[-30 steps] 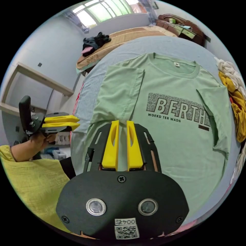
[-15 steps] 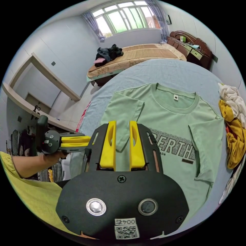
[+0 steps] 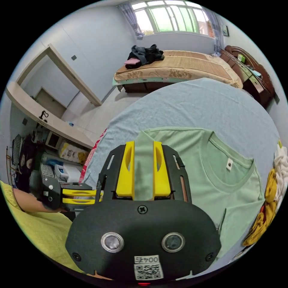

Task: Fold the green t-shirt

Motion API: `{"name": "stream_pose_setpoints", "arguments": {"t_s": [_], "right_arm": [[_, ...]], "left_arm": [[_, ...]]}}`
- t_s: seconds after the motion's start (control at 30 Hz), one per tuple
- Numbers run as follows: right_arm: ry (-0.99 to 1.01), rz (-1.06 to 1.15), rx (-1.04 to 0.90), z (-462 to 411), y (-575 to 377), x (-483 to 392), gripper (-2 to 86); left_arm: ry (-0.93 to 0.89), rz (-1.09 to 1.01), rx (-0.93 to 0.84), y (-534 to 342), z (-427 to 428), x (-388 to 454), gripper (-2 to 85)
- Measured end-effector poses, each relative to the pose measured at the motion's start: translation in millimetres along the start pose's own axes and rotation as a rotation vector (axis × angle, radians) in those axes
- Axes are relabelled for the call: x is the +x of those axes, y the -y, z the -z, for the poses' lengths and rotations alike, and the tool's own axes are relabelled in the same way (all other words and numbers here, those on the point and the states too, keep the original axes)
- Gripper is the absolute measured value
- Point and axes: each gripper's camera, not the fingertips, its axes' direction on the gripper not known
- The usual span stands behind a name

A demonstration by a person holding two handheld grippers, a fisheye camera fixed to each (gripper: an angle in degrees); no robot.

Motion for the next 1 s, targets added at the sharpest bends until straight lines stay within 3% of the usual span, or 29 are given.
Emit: {"name": "stream_pose_setpoints", "arguments": {"t_s": [0.2, 0.37, 0.53, 0.67, 0.83, 1.0], "right_arm": [[-0.06, 0.065, -0.087, -24, 22, -2, 9.1], [-0.091, 0.117, -0.142, -27, 26, 1, 2.0], [-0.038, 0.012, -0.05, -12, 31, 23, 0.0], [0.006, -0.028, -0.116, -20, 29, 34, 0.0], [0.106, -0.115, 0.064, 49, -24, 59, 2.9], [0.125, -0.179, 0.061, 80, -126, 69, 6.5]], "left_arm": [[0.006, 0.011, -0.028, 2, -8, 10, 2.4], [0.023, 0.015, -0.033, 4, -10, 20, 2.2], [0.059, 0.011, -0.025, 2, -13, 28, 2.1], [0.041, 0.023, -0.005, 4, -16, 33, 2.1], [0.048, 0.005, -0.003, 11, -20, 43, 2.1], [0.032, 0.008, 0.0, 19, -25, 50, 2.2]]}}
